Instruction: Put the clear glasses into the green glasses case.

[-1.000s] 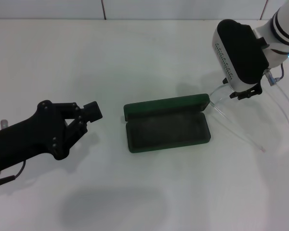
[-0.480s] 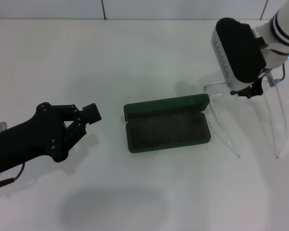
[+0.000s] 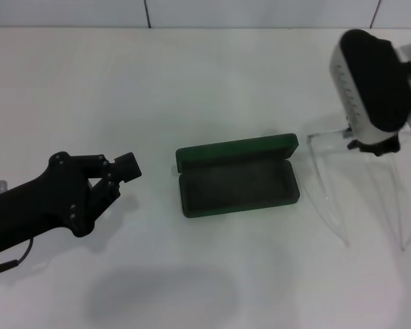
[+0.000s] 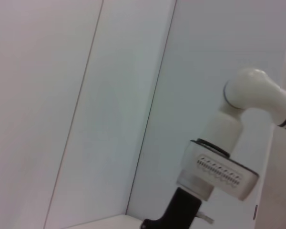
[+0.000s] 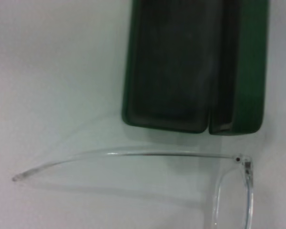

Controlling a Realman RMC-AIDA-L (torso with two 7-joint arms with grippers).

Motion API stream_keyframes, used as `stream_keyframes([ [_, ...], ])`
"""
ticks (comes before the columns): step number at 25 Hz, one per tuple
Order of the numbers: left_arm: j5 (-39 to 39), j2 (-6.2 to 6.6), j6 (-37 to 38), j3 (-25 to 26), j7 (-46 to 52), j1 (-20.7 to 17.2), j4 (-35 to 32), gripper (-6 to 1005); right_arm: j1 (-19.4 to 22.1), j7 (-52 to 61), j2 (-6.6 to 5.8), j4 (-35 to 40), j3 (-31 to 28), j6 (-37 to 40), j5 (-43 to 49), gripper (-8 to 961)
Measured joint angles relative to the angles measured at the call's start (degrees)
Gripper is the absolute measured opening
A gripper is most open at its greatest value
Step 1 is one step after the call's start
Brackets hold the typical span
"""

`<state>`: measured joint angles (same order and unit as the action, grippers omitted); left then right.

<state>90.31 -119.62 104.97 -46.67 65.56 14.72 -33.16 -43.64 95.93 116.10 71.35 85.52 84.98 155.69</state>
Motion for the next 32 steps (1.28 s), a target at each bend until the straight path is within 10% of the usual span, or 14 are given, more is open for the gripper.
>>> stream_keyframes([
  [7, -2.7, 0.09, 0.3, -0.1, 0.4, -0.5, 0.0, 32, 8.4, 0.0, -0.14, 16.6, -4.9, 6.4, -4.3, 126],
  [18, -8.0, 0.24, 4.5, -0.3, 8.0, 0.5, -5.3, 32, 17.0, -1.2, -0.13, 28.0, -30.4, 12.4, -31.6, 115],
  [32, -10.9, 0.53, 7.4, -7.9, 19.6, 5.7, -12.9, 32, 24.6, -16.4, -0.17, -2.3, -33.0, 15.7, -69.0, 115],
])
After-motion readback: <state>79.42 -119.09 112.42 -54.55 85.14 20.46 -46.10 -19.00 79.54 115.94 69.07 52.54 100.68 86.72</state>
